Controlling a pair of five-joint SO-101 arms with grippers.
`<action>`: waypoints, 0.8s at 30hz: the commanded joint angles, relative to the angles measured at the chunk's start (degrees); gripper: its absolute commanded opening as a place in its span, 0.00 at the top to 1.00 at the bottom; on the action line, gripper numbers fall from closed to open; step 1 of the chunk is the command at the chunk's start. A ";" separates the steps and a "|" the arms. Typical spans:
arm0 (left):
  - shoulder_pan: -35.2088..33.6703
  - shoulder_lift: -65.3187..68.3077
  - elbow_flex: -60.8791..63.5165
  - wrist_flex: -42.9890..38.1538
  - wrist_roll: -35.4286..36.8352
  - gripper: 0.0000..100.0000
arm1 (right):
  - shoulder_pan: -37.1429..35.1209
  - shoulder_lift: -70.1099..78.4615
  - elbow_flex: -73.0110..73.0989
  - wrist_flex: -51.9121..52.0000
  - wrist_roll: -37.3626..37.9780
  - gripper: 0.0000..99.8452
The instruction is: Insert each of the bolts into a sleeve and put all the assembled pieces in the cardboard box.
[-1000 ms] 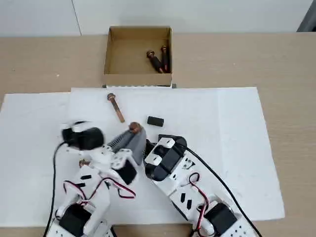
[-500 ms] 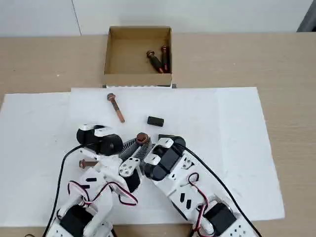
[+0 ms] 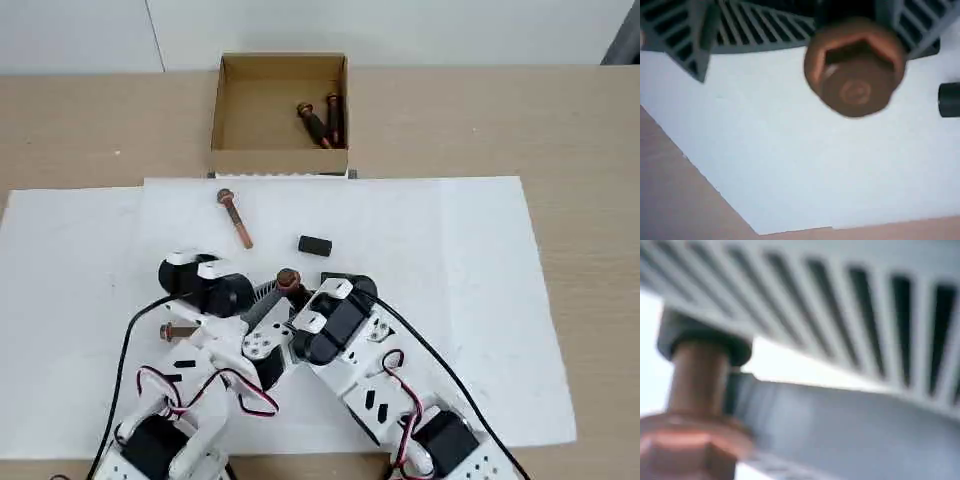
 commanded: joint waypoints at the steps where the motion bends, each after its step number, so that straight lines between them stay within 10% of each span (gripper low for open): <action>1: 0.09 -0.26 -1.10 0.44 -1.05 0.79 | -0.31 -0.57 -0.70 -1.36 0.53 1.00; 24: -6.95 -0.35 -4.79 0.18 -4.66 0.82 | -0.04 -0.48 0.88 -0.92 0.35 1.00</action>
